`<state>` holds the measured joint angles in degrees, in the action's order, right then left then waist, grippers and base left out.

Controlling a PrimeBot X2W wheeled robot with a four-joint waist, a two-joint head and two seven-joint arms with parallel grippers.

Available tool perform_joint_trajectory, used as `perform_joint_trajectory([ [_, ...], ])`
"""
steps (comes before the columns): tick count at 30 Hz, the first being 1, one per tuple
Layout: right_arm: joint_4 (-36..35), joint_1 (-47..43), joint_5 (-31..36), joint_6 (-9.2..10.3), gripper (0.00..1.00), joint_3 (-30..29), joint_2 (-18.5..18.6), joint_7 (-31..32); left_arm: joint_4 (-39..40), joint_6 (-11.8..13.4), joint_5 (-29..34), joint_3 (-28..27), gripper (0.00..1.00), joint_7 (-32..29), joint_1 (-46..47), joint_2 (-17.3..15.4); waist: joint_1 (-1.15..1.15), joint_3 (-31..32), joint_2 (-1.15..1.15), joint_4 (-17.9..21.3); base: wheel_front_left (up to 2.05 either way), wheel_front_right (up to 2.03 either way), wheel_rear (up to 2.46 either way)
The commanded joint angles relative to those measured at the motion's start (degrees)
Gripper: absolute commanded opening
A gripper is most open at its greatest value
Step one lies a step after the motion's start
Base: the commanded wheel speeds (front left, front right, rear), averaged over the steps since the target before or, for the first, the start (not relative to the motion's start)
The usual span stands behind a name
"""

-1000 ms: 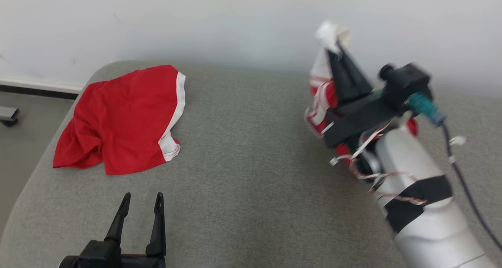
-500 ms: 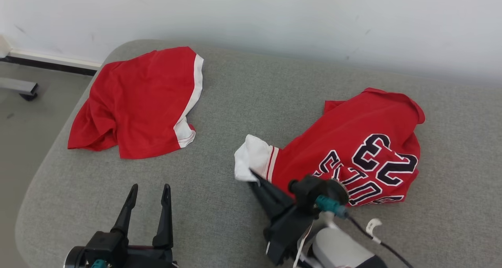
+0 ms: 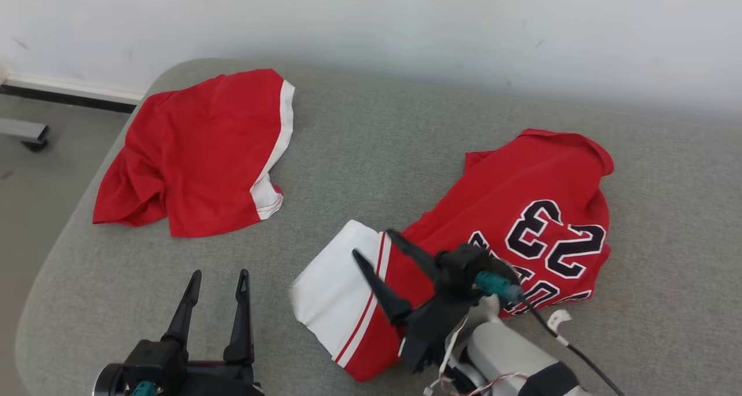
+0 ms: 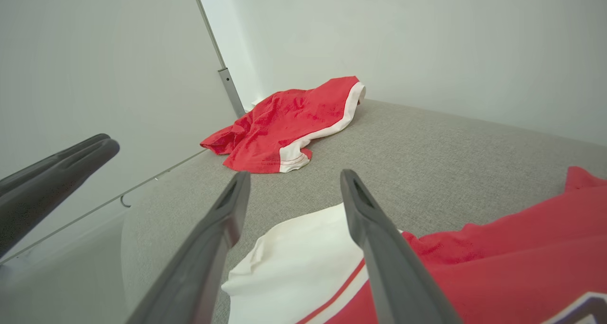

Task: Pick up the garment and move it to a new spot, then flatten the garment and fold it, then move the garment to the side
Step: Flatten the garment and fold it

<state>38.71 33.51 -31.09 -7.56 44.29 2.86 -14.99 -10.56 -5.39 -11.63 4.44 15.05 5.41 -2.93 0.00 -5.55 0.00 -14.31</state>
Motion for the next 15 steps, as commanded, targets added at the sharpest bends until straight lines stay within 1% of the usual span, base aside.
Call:
perform_joint_trajectory([
  [1,-0.2,0.1,0.8,0.15,1.0,-1.2,0.0,-0.2,0.1,0.1,0.5,-0.3,1.0,0.2,-0.6,0.1,0.0,0.6,0.0,0.9,0.0,0.0,0.0],
  [4,-1.5,-0.2,3.7,0.15,1.0,-6.2,0.3,-0.3,0.4,0.0,0.8,-0.8,1.0,0.2,-0.9,0.1,0.0,1.3,0.0,2.0,0.0,0.0,0.0],
  [10,-7.1,-4.8,9.4,0.15,1.0,-16.8,3.6,-0.2,1.1,0.0,1.6,-2.1,1.0,0.2,-2.2,0.1,0.0,2.3,0.0,4.3,0.0,0.0,0.0],
  [15,-12.8,-10.9,12.8,0.15,1.0,-25.0,6.3,-0.2,1.3,-0.3,2.2,-2.7,1.0,0.2,-2.8,0.0,0.0,2.8,0.0,5.9,0.0,0.0,0.0],
])
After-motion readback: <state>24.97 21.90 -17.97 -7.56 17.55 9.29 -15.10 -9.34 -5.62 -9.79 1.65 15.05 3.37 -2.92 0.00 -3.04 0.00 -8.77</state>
